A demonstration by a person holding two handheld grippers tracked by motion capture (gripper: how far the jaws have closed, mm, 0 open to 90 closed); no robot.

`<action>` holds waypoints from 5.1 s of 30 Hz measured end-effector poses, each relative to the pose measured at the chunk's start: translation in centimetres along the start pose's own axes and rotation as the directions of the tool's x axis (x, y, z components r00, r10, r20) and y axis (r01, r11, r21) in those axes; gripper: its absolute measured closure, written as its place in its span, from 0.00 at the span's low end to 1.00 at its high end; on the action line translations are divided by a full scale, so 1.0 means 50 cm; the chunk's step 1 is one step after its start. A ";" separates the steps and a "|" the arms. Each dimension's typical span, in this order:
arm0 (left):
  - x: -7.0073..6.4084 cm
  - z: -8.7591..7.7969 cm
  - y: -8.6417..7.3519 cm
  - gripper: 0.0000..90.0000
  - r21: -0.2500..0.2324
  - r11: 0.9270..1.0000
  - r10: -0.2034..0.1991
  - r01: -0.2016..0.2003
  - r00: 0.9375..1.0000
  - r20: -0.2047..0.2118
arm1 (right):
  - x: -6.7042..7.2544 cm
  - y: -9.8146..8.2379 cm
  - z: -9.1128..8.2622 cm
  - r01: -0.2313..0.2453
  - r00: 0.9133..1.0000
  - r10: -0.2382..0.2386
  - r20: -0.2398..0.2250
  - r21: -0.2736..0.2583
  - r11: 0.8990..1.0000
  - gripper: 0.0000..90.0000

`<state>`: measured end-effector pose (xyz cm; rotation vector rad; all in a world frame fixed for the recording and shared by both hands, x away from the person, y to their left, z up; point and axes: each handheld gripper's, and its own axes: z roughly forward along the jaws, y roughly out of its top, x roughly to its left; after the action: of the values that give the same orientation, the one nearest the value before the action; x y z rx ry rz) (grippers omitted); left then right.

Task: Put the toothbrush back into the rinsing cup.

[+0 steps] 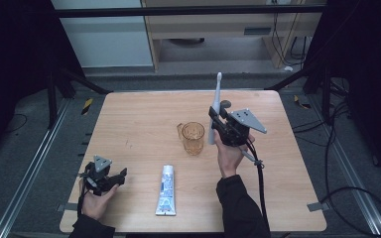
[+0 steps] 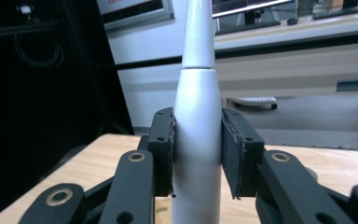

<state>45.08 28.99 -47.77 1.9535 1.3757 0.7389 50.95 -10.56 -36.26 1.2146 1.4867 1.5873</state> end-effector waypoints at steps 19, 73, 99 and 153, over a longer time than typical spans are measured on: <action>0.002 -0.001 0.000 0.35 -0.008 1.000 -0.005 0.005 1.000 -0.003 | 0.019 -0.008 0.081 -0.008 1.000 0.010 0.030 -0.068 0.998 0.74; 0.001 0.000 -0.001 0.35 -0.007 1.000 0.000 0.000 1.000 -0.005 | 0.017 -0.144 0.132 0.080 0.997 -0.082 0.004 0.171 0.982 0.74; -0.001 0.001 -0.001 0.35 -0.005 1.000 0.005 -0.005 1.000 -0.005 | 0.017 -0.167 0.113 0.118 0.993 -0.116 -0.026 0.226 0.967 0.74; -0.003 -0.001 0.000 0.35 -0.013 1.000 0.005 -0.005 1.000 0.000 | 0.026 -0.158 0.094 0.151 0.988 -0.138 -0.070 0.248 0.957 0.34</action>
<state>45.01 28.87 -47.73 1.9473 1.3631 0.7487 53.71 -6.32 -44.06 1.1771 1.8121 1.3722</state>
